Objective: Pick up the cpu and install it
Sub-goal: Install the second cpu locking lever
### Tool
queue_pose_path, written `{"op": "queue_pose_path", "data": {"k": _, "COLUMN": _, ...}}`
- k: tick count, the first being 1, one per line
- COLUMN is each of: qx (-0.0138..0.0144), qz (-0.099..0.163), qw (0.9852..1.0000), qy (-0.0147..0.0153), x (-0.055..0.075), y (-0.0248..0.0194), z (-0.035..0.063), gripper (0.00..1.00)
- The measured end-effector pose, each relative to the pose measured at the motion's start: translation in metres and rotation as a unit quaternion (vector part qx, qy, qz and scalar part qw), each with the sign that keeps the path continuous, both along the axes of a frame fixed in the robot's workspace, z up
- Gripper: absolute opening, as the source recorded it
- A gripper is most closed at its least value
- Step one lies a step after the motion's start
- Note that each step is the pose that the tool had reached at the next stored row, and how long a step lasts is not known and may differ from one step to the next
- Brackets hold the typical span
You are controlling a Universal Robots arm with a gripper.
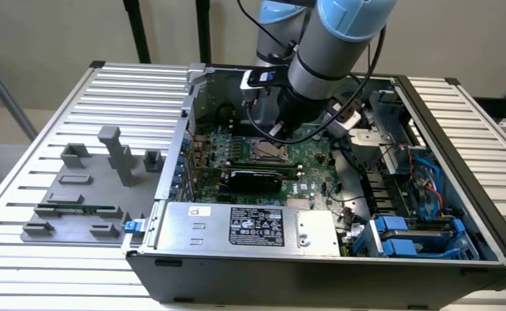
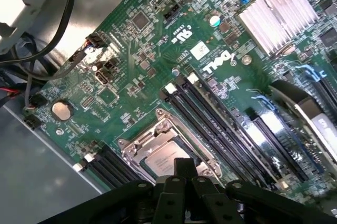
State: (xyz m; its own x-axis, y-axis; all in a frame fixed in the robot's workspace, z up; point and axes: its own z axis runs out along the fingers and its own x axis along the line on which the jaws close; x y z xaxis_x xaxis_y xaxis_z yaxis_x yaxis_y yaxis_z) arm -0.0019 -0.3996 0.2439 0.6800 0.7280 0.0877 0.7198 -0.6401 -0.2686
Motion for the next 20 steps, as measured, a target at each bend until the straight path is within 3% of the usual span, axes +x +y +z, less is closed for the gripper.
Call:
{"op": "queue_pose_path", "data": {"k": 4, "qx": -0.0008, "qz": 0.000, "qw": 1.0000, "qy": 0.0000, "x": -0.013, "y": -0.0049, "z": 0.0008, "gripper": 0.11}}
{"op": "queue_pose_path", "data": {"k": 11, "qx": -0.0009, "qz": 0.000, "qw": 1.0000, "qy": 0.0000, "x": -0.036, "y": -0.0094, "z": 0.0011, "gripper": 0.11}}
{"op": "queue_pose_path", "data": {"k": 17, "qx": -0.0012, "qz": -0.001, "qw": 1.0000, "qy": 0.0000, "x": -0.049, "y": -0.0096, "z": 0.0004, "gripper": 0.11}}
{"op": "queue_pose_path", "data": {"k": 20, "qx": -0.0020, "qz": -0.001, "qw": 1.0000, "qy": 0.0000, "x": -0.051, "y": -0.0067, "z": -0.0025, "gripper": 0.11}}
